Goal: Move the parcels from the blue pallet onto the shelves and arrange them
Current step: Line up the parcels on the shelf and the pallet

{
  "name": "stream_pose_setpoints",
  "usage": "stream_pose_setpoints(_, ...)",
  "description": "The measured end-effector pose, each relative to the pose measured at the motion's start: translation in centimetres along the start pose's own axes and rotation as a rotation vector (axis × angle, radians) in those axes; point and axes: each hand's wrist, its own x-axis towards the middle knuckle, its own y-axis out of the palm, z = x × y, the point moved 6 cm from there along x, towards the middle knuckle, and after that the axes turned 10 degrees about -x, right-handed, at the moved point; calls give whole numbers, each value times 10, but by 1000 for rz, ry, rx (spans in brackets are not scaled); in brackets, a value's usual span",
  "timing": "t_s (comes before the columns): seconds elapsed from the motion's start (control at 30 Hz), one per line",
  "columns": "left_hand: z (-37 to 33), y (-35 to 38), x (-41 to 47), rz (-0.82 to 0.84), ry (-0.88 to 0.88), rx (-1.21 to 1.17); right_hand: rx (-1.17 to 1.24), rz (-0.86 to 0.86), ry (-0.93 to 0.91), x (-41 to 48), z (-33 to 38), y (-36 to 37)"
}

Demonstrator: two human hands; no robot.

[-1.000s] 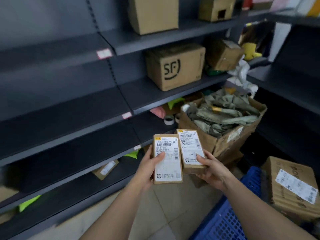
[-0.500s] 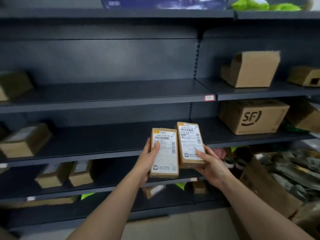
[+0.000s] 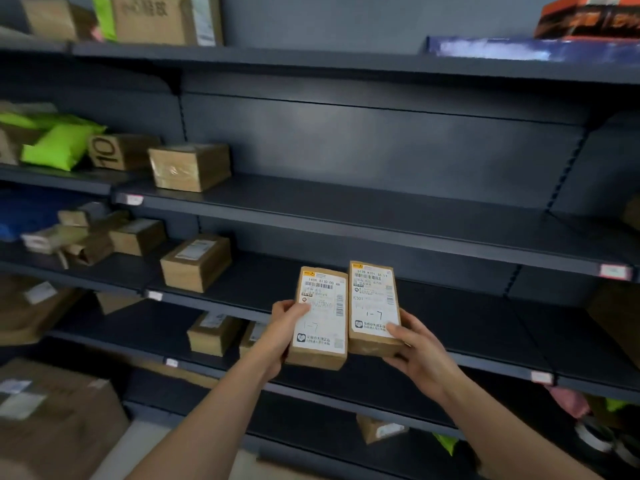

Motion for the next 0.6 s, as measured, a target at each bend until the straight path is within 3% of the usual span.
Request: stream_pose_setpoints(0.6, -55, -117, 120, -154, 67, -79, -129, 208, 53, 191, -4, 115)
